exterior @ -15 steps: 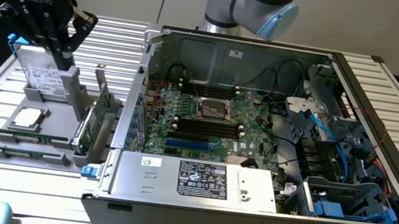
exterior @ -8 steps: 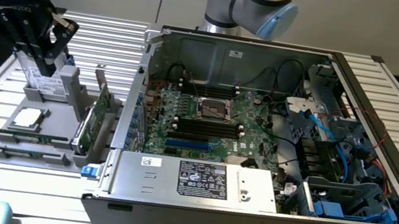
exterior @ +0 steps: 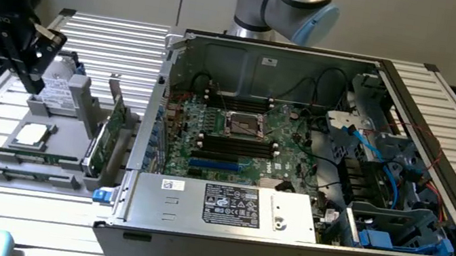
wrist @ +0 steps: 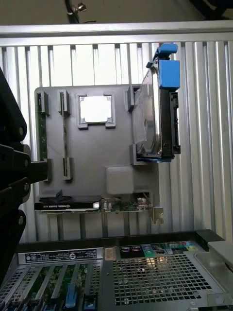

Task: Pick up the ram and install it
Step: 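Reach for the ram, then pick up the ram and move it above insertion slot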

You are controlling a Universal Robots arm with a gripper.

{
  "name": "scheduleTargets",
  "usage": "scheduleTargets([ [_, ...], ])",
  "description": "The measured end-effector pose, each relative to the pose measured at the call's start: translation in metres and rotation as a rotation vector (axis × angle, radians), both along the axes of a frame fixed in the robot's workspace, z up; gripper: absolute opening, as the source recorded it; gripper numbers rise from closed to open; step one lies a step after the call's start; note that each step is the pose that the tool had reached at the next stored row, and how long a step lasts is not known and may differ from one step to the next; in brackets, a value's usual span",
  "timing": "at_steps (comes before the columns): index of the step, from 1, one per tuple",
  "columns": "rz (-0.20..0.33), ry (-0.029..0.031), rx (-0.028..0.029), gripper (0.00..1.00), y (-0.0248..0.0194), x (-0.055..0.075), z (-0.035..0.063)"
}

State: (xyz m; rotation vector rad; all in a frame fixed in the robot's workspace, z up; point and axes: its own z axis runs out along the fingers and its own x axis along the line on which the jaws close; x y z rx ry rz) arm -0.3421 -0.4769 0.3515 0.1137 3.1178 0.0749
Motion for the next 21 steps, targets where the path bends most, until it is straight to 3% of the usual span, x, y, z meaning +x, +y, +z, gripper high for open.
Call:
scheduleTargets([
  [6,0.000,0.0027,0.0000,0.11,-0.0004,-0.009,-0.0036],
  [21,0.017,0.0027,0.0000,0.11,0.0008,-0.014,-0.0036],
])
